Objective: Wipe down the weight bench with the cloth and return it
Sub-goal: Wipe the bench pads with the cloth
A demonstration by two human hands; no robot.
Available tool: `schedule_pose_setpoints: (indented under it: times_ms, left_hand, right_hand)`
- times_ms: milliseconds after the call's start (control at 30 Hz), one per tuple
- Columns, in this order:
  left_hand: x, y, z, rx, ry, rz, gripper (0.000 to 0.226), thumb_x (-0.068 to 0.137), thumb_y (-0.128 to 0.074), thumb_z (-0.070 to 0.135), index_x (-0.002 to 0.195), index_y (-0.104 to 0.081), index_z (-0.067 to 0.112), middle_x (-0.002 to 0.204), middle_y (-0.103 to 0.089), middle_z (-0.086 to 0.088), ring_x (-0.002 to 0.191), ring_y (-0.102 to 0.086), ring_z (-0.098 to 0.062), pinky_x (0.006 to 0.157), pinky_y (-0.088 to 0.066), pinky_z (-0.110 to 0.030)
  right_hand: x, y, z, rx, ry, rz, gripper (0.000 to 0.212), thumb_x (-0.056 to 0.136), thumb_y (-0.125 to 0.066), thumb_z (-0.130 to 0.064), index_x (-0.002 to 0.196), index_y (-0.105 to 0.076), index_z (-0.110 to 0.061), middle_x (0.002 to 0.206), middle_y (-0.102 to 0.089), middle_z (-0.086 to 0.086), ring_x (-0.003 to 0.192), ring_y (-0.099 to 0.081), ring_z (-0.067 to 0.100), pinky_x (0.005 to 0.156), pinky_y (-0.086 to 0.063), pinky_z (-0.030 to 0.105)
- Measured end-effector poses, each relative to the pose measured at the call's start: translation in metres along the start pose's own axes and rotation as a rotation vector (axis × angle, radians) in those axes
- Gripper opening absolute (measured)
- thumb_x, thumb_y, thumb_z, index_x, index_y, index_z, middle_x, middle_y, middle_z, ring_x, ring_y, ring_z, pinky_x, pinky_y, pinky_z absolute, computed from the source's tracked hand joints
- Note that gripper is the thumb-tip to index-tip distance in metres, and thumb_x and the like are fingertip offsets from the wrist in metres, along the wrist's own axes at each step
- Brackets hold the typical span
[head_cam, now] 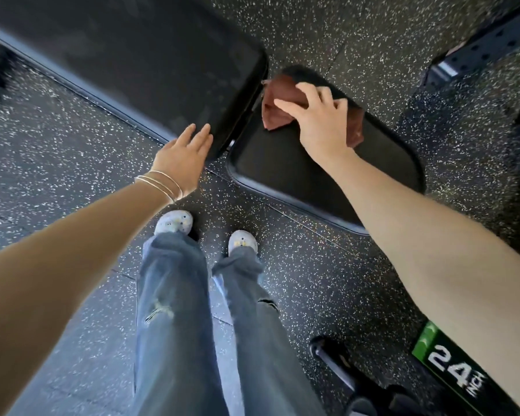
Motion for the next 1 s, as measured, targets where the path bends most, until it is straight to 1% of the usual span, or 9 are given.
schedule_pose_setpoints:
  times_ms: [100, 267, 400, 500, 633, 700, 767, 867, 1000]
  left_hand:
    - [0.002, 0.002, -0.006, -0.024, -0.050, -0.002, 0.074, 0.091, -0.048, 0.019, 0.151, -0.005, 0.012, 0.160, 0.001, -0.001, 0.146, -0.005, -0.023, 0.111, -0.030, -0.038]
    - [0.000, 0.008, -0.023, -0.056, -0.123, 0.040, 0.069, 0.091, -0.049, 0.023, 0.150, -0.015, 0.010, 0.159, -0.011, -0.005, 0.144, -0.016, -0.025, 0.110, -0.029, -0.041]
    - [-0.004, 0.013, -0.057, -0.129, -0.049, 0.104, 0.063, 0.091, -0.049, 0.021, 0.148, -0.024, 0.007, 0.157, -0.019, -0.012, 0.143, -0.021, -0.030, 0.109, -0.031, -0.047]
    - [0.000, 0.016, -0.083, -0.119, -0.074, 0.128, 0.062, 0.090, -0.052, 0.019, 0.146, -0.029, 0.008, 0.155, -0.023, -0.013, 0.142, -0.024, -0.031, 0.107, -0.033, -0.048]
    - [0.008, 0.018, -0.105, -0.106, -0.196, 0.105, 0.060, 0.087, -0.055, 0.016, 0.144, -0.035, 0.011, 0.153, -0.029, -0.012, 0.136, -0.033, -0.032, 0.102, -0.037, -0.049]
    - [0.009, 0.018, -0.109, -0.085, -0.260, 0.098, 0.061, 0.088, -0.055, 0.017, 0.144, -0.035, 0.011, 0.154, -0.028, -0.009, 0.135, -0.034, -0.030, 0.100, -0.039, -0.047]
    - [0.011, 0.018, -0.117, -0.059, -0.335, 0.106, 0.060, 0.088, -0.056, 0.018, 0.144, -0.036, 0.012, 0.154, -0.028, -0.008, 0.136, -0.034, -0.028, 0.101, -0.039, -0.047]
    - [0.016, 0.026, -0.133, -0.077, -0.387, 0.172, 0.055, 0.087, -0.059, 0.018, 0.139, -0.043, 0.009, 0.150, -0.036, -0.012, 0.135, -0.038, -0.032, 0.102, -0.038, -0.049]
    - [0.040, 0.039, -0.156, -0.043, -0.374, 0.226, 0.056, 0.093, -0.053, 0.027, 0.143, -0.036, 0.012, 0.154, -0.028, -0.011, 0.141, -0.027, -0.031, 0.112, -0.025, -0.046]
  right_hand:
    - [-0.032, -0.004, -0.009, 0.043, -0.178, 0.065, 0.054, 0.087, -0.040, -0.010, 0.129, -0.048, -0.043, 0.145, -0.039, 0.004, 0.121, -0.041, 0.033, 0.088, -0.033, 0.046]
    - [-0.109, -0.020, -0.069, 0.018, 0.048, 0.111, 0.054, 0.076, -0.039, -0.009, 0.117, -0.063, -0.036, 0.125, -0.060, 0.007, 0.099, -0.060, 0.033, 0.071, -0.044, 0.042]
    - [-0.112, -0.021, -0.081, -0.101, 0.187, 0.089, 0.057, 0.071, -0.054, -0.007, 0.120, -0.061, -0.034, 0.125, -0.060, 0.008, 0.098, -0.060, 0.034, 0.068, -0.046, 0.042]
    - [-0.103, -0.020, -0.080, -0.135, 0.226, 0.075, 0.066, 0.065, -0.061, -0.003, 0.123, -0.059, -0.034, 0.126, -0.059, 0.010, 0.098, -0.059, 0.034, 0.068, -0.045, 0.043]
    - [-0.066, -0.017, -0.091, -0.052, 0.067, 0.046, 0.070, 0.062, -0.068, -0.001, 0.122, -0.059, -0.035, 0.131, -0.054, 0.009, 0.104, -0.054, 0.035, 0.074, -0.042, 0.045]
    - [-0.036, -0.017, -0.098, -0.007, -0.058, 0.001, 0.061, 0.072, -0.062, -0.004, 0.124, -0.057, -0.035, 0.137, -0.048, 0.009, 0.110, -0.048, 0.036, 0.081, -0.038, 0.048]
    - [0.005, -0.014, -0.100, 0.095, -0.285, -0.009, 0.057, 0.079, -0.055, -0.007, 0.126, -0.053, -0.038, 0.141, -0.041, 0.006, 0.116, -0.041, 0.036, 0.087, -0.033, 0.050]
    - [0.038, -0.007, -0.108, 0.234, -0.610, 0.076, 0.065, 0.081, -0.055, -0.004, 0.131, -0.046, -0.044, 0.144, -0.036, 0.004, 0.118, -0.038, 0.033, 0.086, -0.032, 0.047]
    - [0.031, -0.017, -0.168, 0.233, -0.536, 0.011, 0.064, 0.086, -0.048, -0.004, 0.138, -0.037, -0.039, 0.151, -0.026, 0.007, 0.127, -0.031, 0.031, 0.091, -0.032, 0.047]
Point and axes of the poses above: each hand's wrist, its own x-axis towards the middle knuckle, its own y-axis out of the back of the hand, z = x × y, the point moved 8 cm from there along x, towards the middle knuckle
